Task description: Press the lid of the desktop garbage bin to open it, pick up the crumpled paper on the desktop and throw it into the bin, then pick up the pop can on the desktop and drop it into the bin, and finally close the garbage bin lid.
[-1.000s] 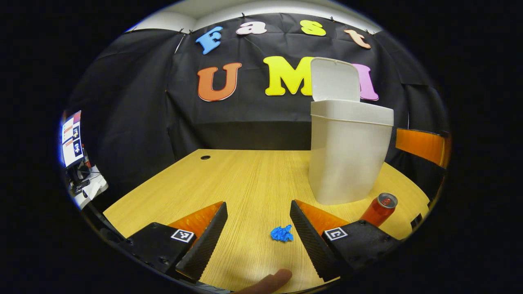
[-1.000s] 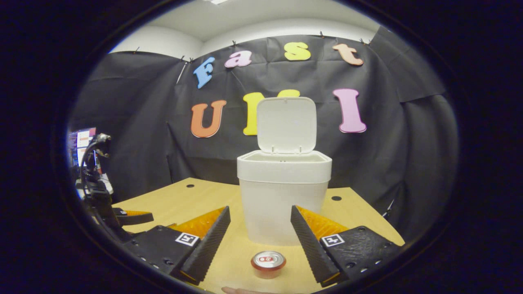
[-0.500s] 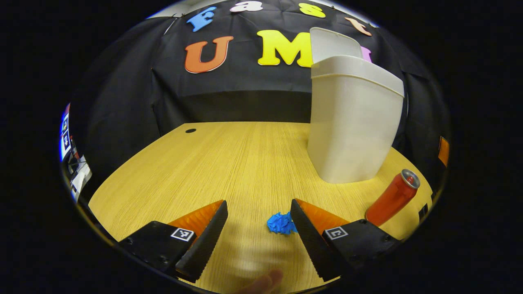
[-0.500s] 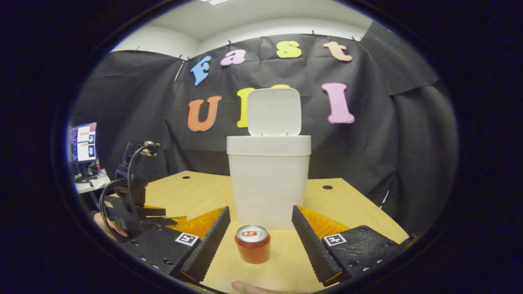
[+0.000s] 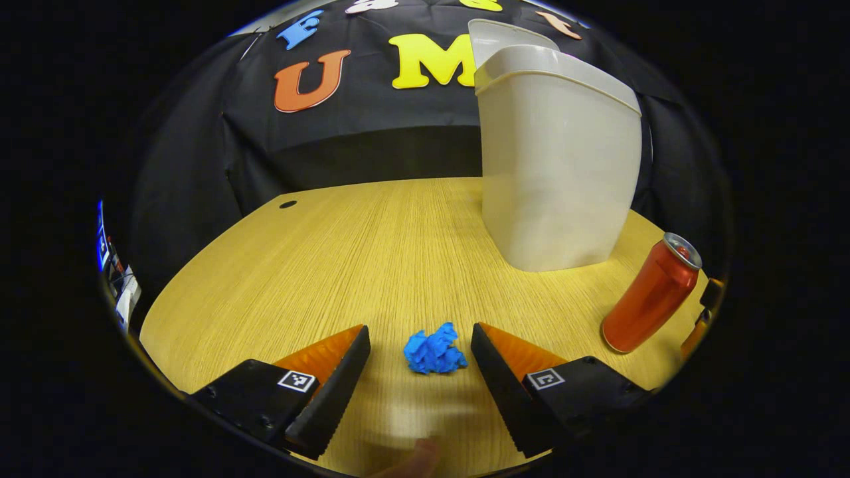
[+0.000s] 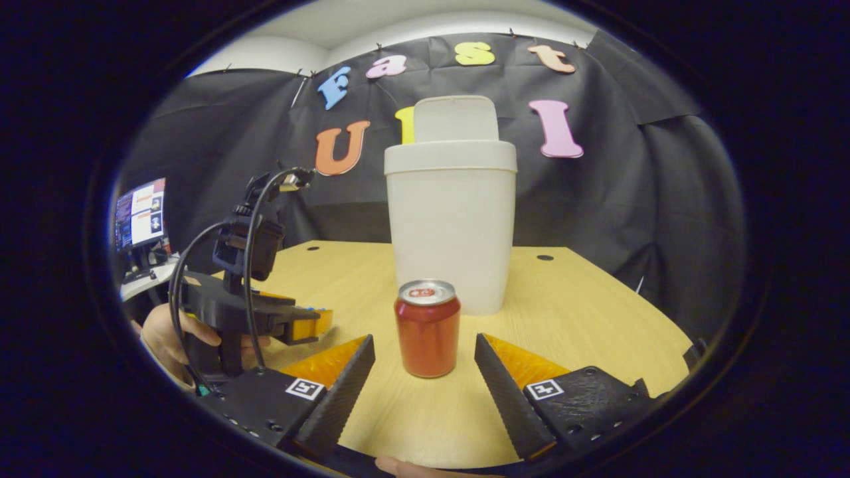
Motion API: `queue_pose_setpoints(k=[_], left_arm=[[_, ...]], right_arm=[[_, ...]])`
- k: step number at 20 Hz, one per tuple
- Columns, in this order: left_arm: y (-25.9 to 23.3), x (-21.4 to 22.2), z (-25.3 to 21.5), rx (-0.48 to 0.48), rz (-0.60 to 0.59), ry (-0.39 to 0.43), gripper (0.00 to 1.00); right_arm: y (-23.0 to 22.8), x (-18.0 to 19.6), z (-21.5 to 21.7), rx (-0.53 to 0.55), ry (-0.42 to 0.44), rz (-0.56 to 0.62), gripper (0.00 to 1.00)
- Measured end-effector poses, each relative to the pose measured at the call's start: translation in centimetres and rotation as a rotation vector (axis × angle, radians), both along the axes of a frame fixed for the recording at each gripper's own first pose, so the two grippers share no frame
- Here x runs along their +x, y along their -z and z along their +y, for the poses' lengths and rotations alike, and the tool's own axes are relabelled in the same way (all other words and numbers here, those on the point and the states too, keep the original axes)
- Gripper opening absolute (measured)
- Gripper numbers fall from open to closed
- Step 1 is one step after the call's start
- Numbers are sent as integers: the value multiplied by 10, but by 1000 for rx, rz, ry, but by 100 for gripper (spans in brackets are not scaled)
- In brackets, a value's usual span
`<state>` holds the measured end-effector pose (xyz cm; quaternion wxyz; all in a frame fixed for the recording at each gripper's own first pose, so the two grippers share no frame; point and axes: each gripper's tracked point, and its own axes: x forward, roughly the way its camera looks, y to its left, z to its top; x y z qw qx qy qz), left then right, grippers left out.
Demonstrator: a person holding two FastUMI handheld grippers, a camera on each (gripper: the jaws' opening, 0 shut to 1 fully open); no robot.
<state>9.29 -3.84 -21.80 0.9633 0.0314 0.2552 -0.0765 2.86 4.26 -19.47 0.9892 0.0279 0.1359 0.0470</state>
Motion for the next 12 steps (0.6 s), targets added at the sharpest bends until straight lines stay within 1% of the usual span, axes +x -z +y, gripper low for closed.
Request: queue_pose_setpoints(k=[2,3,4,5,7,8,9,10,11,12], left_arm=[[1,1,-4,-12,2,16,99],[2,2,-4,-12,11,18,95],[7,0,-2,-13,45,12,94],[8,0,-1,-23,63,6,87],[1,6,1,-44,48,-3,80],[-2,10,6,-47,43,-25,74],[-6,13,8,-50,40,-36,61],[-11,16,8,-53,33,-35,58],[-16,19,8,-54,24,-36,61],[-21,23,10,-52,17,-47,54]], right_arm=[[10,1,1,5,-1,28,94],[13,1,2,9,2,36,94],[14,3,3,10,6,46,94],[16,6,4,9,6,54,95],[16,11,6,6,12,63,94],[16,14,6,2,21,68,95],[16,17,5,2,28,70,95],[16,21,5,1,36,70,94],[19,22,3,-1,45,73,95],[19,26,2,-3,53,78,94]])
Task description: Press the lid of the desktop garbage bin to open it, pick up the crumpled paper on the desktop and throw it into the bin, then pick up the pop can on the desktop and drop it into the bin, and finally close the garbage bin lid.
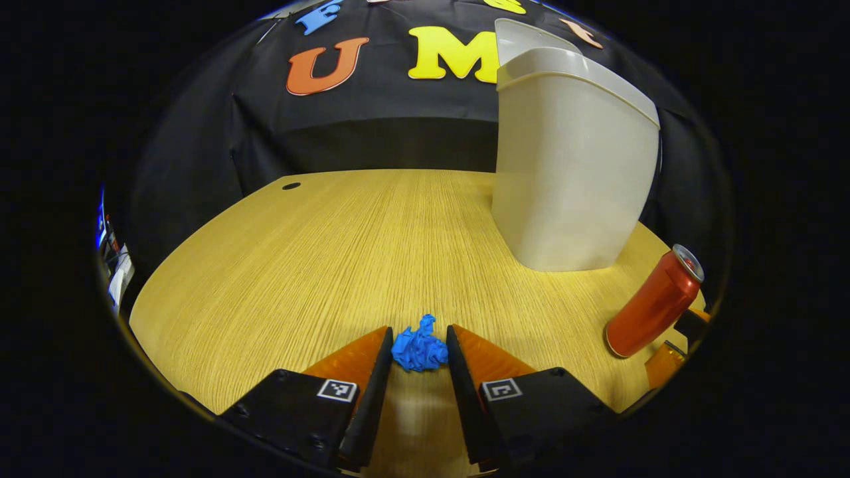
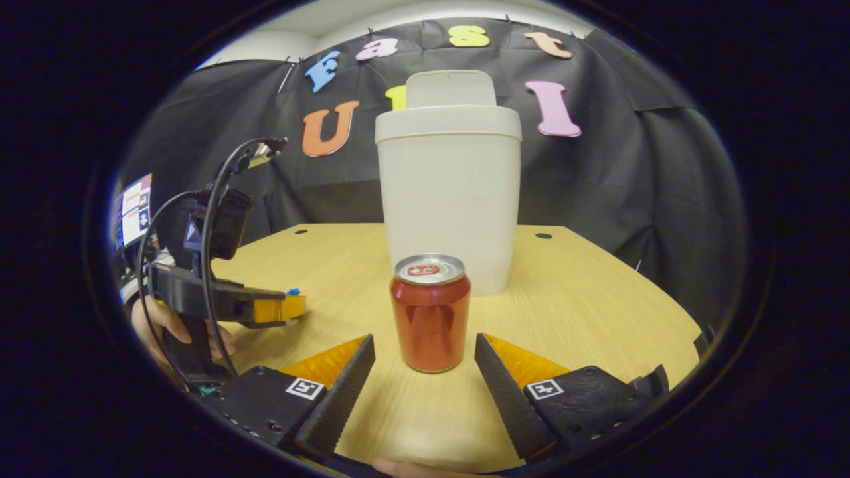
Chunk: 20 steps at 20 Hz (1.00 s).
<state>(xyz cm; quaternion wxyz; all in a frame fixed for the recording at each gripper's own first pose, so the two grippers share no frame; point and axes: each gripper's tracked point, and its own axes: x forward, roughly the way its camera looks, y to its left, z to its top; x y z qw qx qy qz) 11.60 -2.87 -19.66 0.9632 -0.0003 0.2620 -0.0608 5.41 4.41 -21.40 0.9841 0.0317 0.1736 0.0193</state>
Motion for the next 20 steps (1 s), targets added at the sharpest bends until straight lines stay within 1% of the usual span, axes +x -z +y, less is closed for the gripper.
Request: queue_pose_setpoints(k=[1,2,3,4,5,6,7,9,10,11,12,14,15,17,20], left_arm=[[-7,3,1,-4,-1,-11,48],[-16,5,-1,-19,-8,-12,45],[-28,8,-4,-32,-21,-10,43],[-27,2,3,-36,-40,-13,42],[-38,-4,3,-32,-75,-16,41],[-54,-1,1,-30,-107,-15,40],[-62,-2,1,-43,-125,-13,37],[-77,-5,1,-60,-161,-15,37],[-84,-7,1,-50,-177,-13,43],[-92,-10,3,-30,-199,-16,36],[-97,-12,6,-13,-220,-25,36],[-110,-18,6,-9,-257,-33,36],[-116,-20,2,-17,-267,-30,37],[-124,-26,-2,-22,-280,-30,37],[-136,-34,-2,-13,-312,-38,36]], right_arm=[[3,0,1,-1,3,6,95],[2,3,2,-3,2,10,94],[4,4,1,-10,8,14,95],[4,6,-2,-18,20,16,94],[2,8,-4,-23,26,18,94],[-1,10,-6,-26,30,15,94],[-2,13,-7,-31,35,9,94],[0,20,-9,-42,44,7,94],[1,23,-6,-40,33,10,94],[1,26,-4,-44,24,6,94],[-2,30,-5,-49,28,6,91],[-2,30,-5,-44,27,4,80],[-3,29,-4,-38,24,3,79],[-19,26,-7,-38,26,-39,77],[-59,23,-18,-51,38,-132,77]])
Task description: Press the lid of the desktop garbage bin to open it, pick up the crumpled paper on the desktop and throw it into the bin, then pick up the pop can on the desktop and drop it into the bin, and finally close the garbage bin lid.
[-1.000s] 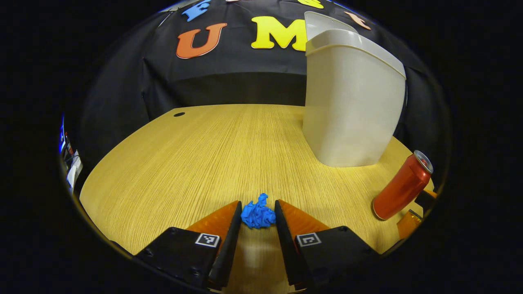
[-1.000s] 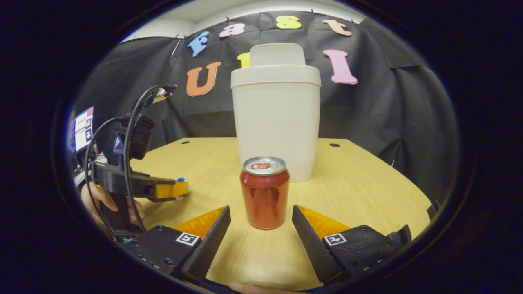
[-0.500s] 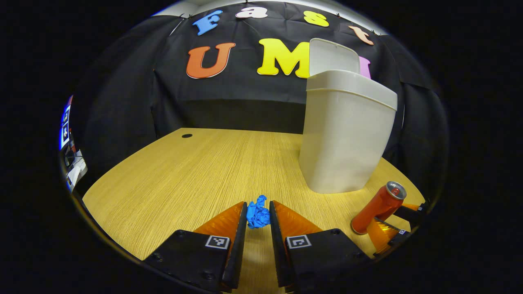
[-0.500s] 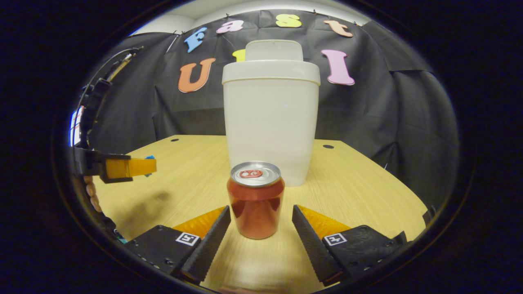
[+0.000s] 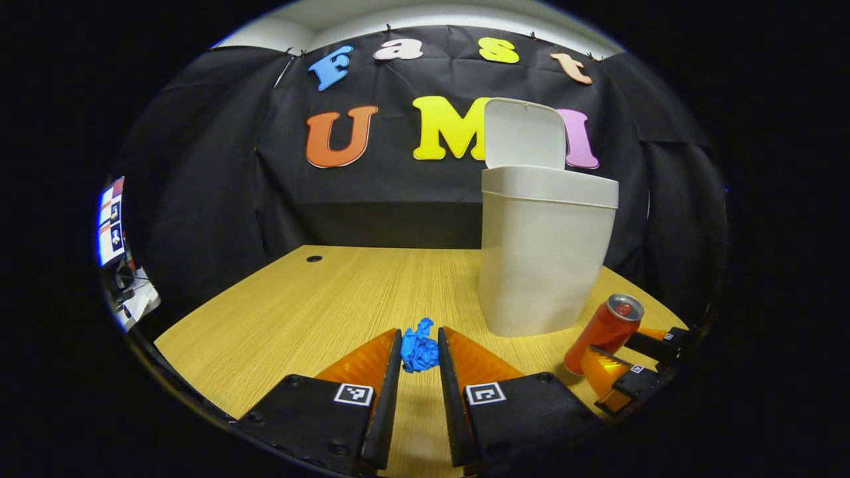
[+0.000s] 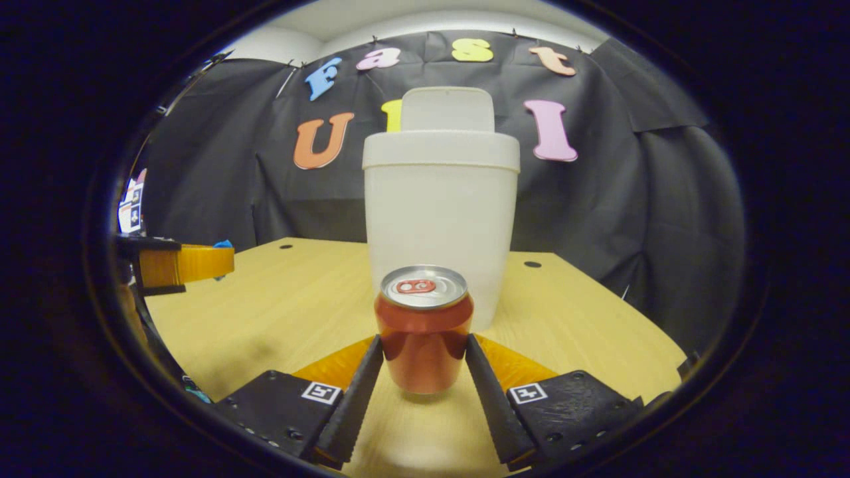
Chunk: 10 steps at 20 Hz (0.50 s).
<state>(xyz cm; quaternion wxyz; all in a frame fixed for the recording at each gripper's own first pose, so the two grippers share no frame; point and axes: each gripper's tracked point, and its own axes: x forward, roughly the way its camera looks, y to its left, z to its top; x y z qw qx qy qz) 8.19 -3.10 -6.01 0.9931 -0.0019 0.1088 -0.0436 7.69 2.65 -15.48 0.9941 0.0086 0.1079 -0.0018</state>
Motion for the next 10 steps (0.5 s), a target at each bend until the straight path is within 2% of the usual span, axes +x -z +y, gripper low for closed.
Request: queue_pose_setpoints(k=[3,4,10], left_arm=[[-15,-9,3,-14,-37,-15,36],[-7,-29,16,-13,-54,-27,36],[-23,-32,31,-83,-102,-83,36]], right_arm=[[-40,-8,-4,25,-16,-73,72],[-55,-11,-6,28,-23,-101,73],[-133,-33,-46,63,19,-255,72]])
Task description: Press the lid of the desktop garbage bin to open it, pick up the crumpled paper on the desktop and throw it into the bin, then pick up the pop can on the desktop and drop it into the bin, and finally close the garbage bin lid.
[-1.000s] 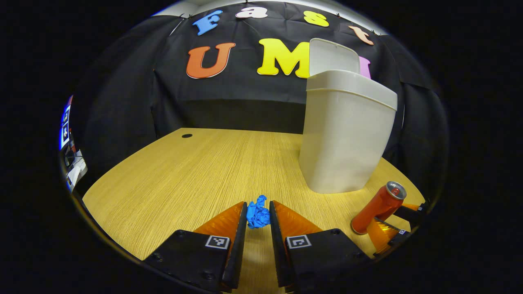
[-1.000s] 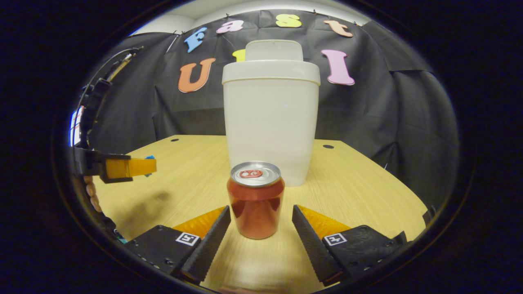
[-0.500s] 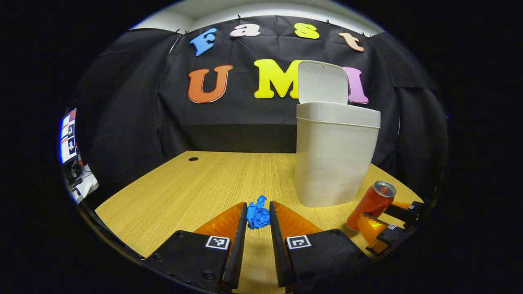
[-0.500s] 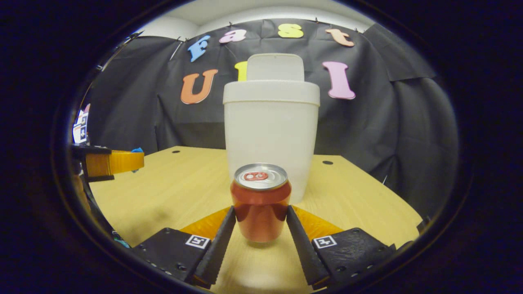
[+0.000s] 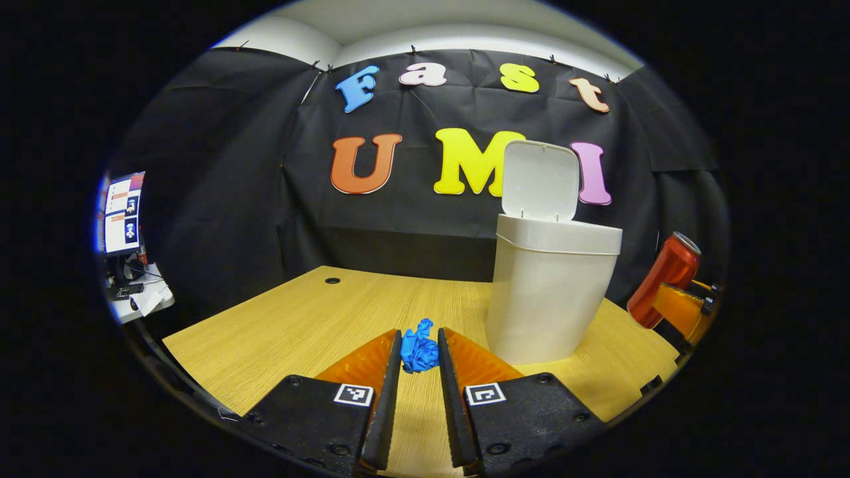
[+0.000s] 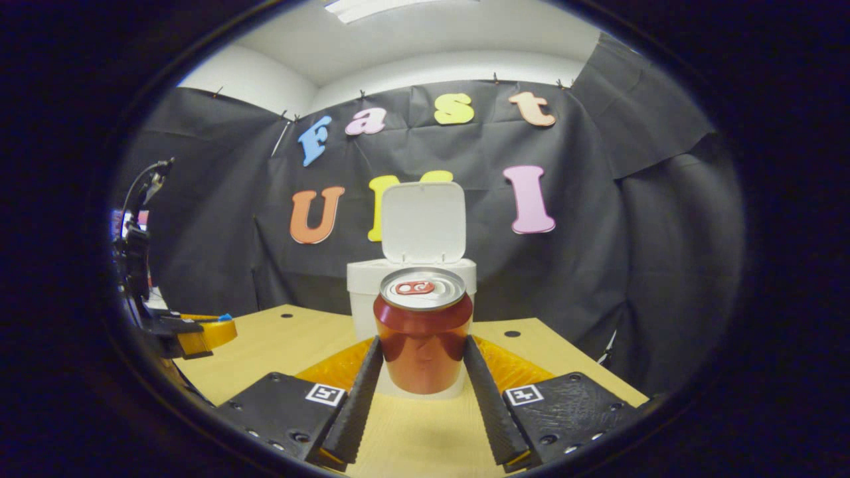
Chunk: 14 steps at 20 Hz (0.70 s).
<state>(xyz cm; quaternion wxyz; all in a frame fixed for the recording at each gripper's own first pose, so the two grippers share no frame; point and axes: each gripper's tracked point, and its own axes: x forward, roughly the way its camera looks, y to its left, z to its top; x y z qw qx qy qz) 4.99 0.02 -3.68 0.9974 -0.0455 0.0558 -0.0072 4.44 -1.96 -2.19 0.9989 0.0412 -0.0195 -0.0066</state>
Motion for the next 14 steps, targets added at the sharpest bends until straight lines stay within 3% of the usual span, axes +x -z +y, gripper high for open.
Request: queue_pose_setpoints(k=[6,10,14], left_arm=[[-36,8,-19,-74,-20,77,36],[-60,32,-28,-46,-28,78,36],[-89,56,-52,-56,-39,144,36]], right_arm=[[-10,-9,-42,22,55,27,72],[-16,-13,-62,8,81,34,72],[-19,-18,-64,-5,79,35,72]])
